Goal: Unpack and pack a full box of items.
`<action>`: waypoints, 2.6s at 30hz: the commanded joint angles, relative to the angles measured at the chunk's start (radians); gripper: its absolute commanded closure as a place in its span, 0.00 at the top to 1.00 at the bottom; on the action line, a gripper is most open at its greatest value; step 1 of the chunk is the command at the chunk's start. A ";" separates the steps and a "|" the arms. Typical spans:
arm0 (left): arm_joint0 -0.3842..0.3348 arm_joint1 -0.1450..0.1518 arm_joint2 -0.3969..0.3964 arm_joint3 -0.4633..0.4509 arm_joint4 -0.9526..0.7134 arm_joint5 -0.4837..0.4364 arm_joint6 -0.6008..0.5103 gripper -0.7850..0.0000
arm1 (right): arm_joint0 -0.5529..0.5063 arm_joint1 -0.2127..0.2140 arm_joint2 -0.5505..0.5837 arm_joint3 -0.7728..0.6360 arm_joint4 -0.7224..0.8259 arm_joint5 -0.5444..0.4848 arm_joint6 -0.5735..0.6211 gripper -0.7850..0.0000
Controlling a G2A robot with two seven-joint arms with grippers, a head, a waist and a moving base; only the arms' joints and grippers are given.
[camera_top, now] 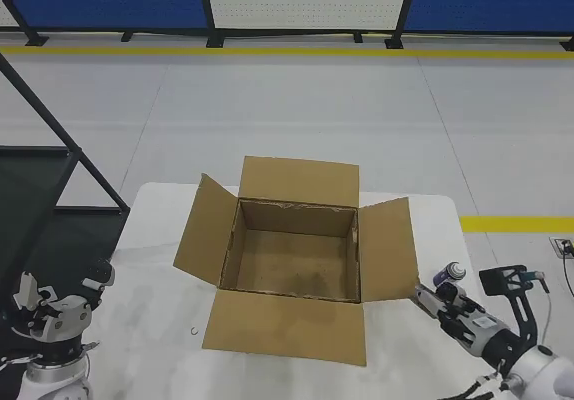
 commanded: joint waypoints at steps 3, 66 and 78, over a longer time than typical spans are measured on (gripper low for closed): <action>0.000 0.000 0.000 0.000 0.000 0.000 0.000 1.00 | -0.056 0.008 0.089 0.008 0.057 -0.009 0.038 0.00; 0.000 0.000 0.000 0.000 0.000 0.000 0.000 1.00 | 0.568 0.083 -0.455 0.784 -0.516 0.266 0.482 0.47; 0.000 0.000 0.000 0.000 0.000 0.000 0.000 1.00 | 0.507 0.092 -0.376 0.629 -0.451 0.314 0.425 0.67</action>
